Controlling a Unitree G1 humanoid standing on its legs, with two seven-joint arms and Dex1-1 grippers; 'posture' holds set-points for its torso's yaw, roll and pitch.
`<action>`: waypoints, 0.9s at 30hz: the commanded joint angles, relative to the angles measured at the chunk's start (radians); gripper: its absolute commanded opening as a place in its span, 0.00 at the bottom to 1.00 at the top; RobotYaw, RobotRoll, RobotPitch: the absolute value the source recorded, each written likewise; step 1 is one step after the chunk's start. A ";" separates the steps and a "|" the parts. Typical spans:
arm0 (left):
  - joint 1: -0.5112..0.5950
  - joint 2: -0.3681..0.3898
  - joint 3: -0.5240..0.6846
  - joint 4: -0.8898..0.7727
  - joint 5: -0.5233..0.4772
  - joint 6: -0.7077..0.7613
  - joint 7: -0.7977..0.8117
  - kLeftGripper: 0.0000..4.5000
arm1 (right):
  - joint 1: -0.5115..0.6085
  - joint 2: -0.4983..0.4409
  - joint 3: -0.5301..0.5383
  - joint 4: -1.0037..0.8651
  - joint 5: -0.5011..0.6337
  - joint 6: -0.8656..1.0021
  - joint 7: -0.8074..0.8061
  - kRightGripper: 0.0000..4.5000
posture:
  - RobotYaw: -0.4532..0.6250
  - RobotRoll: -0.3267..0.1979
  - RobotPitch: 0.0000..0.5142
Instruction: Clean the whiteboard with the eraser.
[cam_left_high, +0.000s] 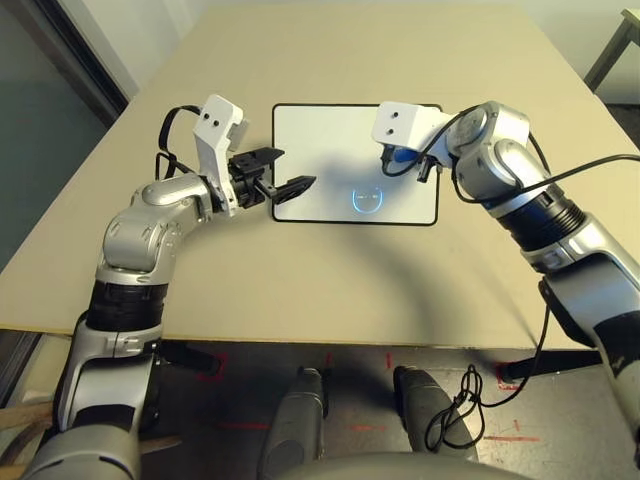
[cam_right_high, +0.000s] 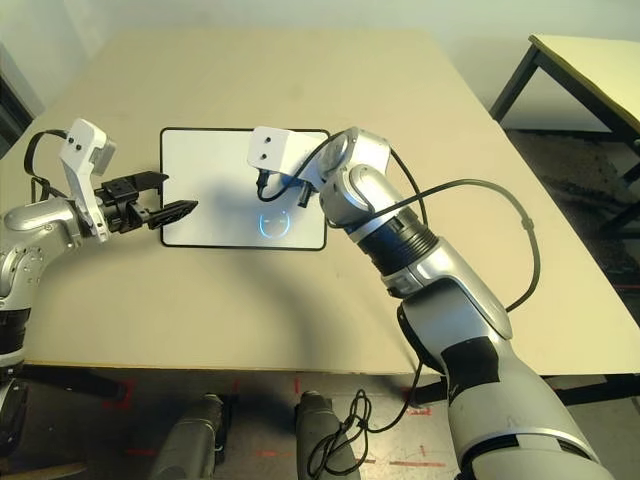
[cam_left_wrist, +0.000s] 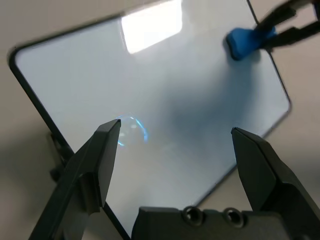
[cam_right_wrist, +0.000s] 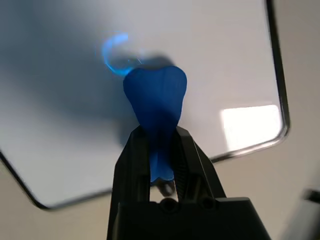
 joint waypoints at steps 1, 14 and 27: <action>-0.039 -0.019 0.046 0.055 0.025 -0.076 0.056 1.00 | -0.126 0.032 -0.186 0.011 0.095 0.075 -0.081 0.13 | 0.40 0.62 0.29; -0.182 -0.031 0.282 0.425 0.116 -0.536 0.379 1.00 | -0.025 -0.139 -0.588 0.101 0.183 0.155 -0.521 0.13 | 0.41 0.62 0.29; -0.083 0.019 0.304 0.768 0.134 -0.673 0.359 1.00 | 0.302 -0.031 -0.643 -0.037 0.332 0.409 -0.630 0.12 | 0.40 0.62 0.31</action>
